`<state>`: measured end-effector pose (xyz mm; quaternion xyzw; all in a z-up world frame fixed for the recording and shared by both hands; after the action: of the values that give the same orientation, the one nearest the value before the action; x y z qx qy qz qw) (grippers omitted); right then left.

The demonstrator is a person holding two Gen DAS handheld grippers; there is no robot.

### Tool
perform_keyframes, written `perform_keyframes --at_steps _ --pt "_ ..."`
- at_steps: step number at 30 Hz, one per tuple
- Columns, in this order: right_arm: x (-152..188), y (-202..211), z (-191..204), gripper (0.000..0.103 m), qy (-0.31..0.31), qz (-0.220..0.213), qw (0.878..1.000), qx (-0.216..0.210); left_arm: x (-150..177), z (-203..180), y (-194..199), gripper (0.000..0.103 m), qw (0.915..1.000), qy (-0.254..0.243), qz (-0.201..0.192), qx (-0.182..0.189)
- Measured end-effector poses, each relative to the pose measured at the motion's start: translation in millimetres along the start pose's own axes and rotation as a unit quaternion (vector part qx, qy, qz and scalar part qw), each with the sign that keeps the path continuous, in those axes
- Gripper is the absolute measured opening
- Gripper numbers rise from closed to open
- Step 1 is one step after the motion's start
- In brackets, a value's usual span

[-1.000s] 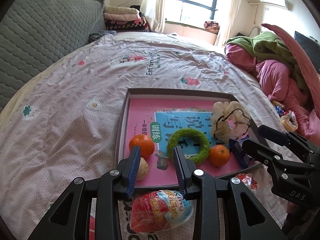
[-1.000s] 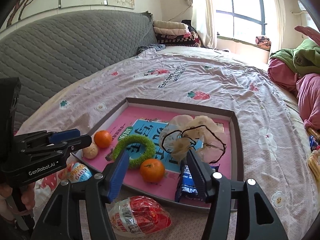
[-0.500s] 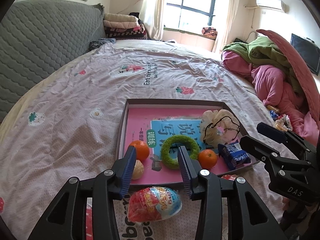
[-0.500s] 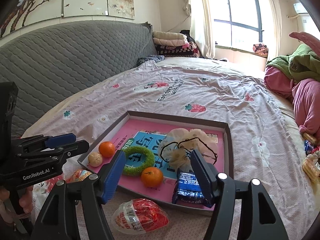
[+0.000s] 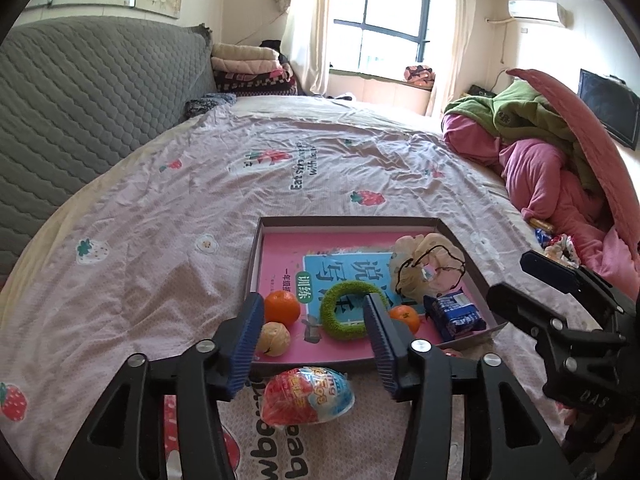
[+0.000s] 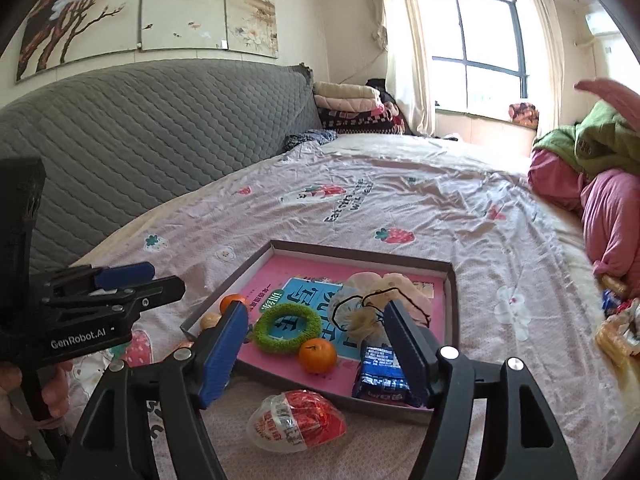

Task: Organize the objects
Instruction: 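Pull both grippers back out of the gray box, then grasp the red-wrapped candy egg with left gripper while right gripper grasps another wrapped egg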

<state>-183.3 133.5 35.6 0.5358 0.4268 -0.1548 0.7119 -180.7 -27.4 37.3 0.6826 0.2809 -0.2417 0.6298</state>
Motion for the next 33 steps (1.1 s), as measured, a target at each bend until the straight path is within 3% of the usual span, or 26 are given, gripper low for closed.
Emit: perform_keyframes --at_steps 10,23,33 --pt "8.1 24.5 8.1 0.075 0.001 -0.014 1.000 0.004 9.0 -2.2 15.5 0.056 1.0000 -0.004 0.002 -0.002" --pt "43.2 26.5 5.8 0.075 -0.037 0.013 0.999 -0.004 46.4 12.6 16.5 0.056 0.9995 -0.016 0.025 -0.009" --pt "71.6 16.8 0.0 0.075 -0.062 0.044 0.997 0.008 87.4 15.0 -2.6 0.056 0.9979 -0.050 0.041 0.012"
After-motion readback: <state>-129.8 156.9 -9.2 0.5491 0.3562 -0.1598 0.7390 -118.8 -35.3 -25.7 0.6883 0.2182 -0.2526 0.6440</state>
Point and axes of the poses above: each gripper's, at about its wrist camera, not at the fingertips, and y roughly against the way its jaws point, z to its left, x to its underside, the point moved 6 cm from there along -y, roughly the way its jaws point, and after that the axes turned 8 degrees about z, right-handed, at the moved point
